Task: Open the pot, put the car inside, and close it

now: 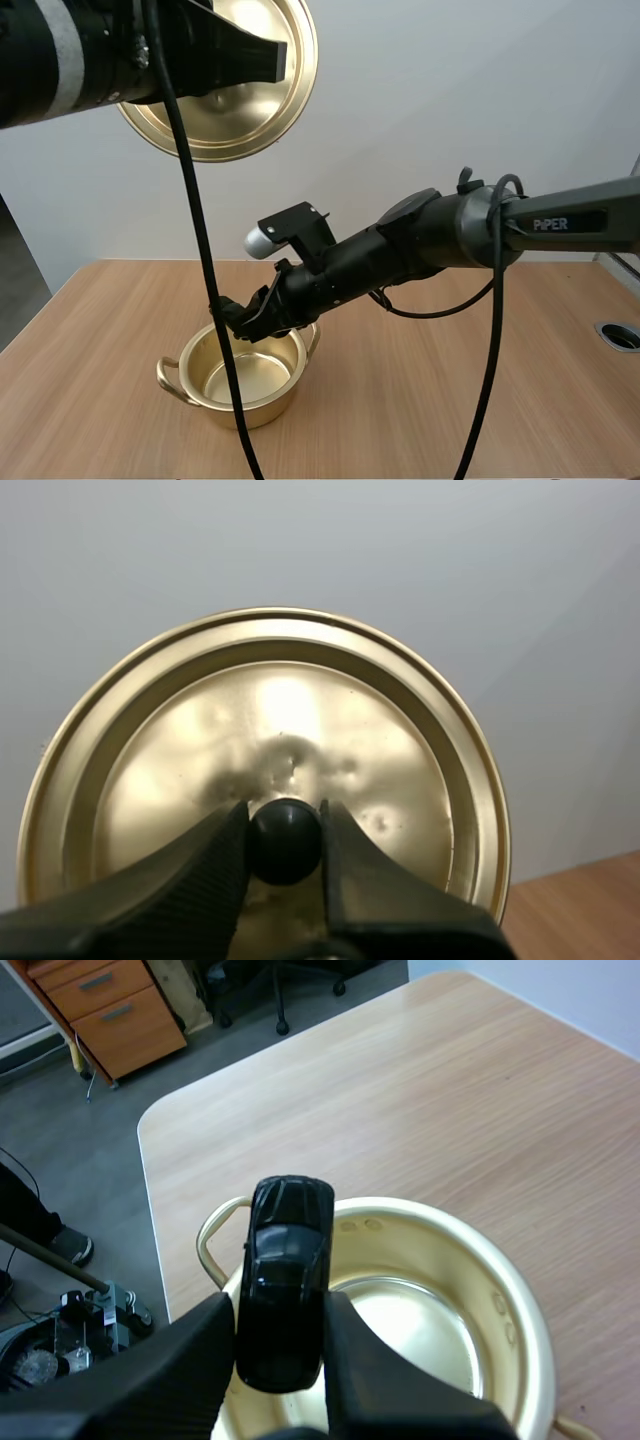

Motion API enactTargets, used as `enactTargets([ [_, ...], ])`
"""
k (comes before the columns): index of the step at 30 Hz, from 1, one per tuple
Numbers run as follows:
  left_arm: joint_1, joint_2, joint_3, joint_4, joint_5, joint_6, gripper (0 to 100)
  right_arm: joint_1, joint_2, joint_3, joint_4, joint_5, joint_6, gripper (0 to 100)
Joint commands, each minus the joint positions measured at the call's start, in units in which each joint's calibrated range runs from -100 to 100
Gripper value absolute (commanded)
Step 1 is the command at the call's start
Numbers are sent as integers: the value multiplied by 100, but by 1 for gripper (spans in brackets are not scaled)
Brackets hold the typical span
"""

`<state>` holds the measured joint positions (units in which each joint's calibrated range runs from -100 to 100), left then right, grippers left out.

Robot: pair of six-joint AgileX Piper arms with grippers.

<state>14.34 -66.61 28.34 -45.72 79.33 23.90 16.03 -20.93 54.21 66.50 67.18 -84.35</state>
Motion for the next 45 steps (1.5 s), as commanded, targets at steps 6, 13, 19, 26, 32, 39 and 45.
enactTargets([
  [6,57,-1,0,0,338,28,0,183,688,-6,-433,-1594,-105,0],
  [13,57,-1,0,0,361,39,0,183,779,-6,-685,-1465,-105,19],
  [19,57,-1,0,35,381,38,0,183,764,-6,-712,-1464,67,55],
  [26,57,-1,12,366,400,75,0,98,135,-6,-852,-2249,439,0],
  [32,57,-1,572,758,1343,394,0,-571,-1139,-6,-1828,-3787,1646,0],
  [39,57,409,2150,580,2067,1055,0,-1886,-2808,110,-1971,-3775,1951,0],
  [45,50,1464,3075,829,2067,1565,0,-2300,-3934,472,-1971,-3474,1937,0],
])
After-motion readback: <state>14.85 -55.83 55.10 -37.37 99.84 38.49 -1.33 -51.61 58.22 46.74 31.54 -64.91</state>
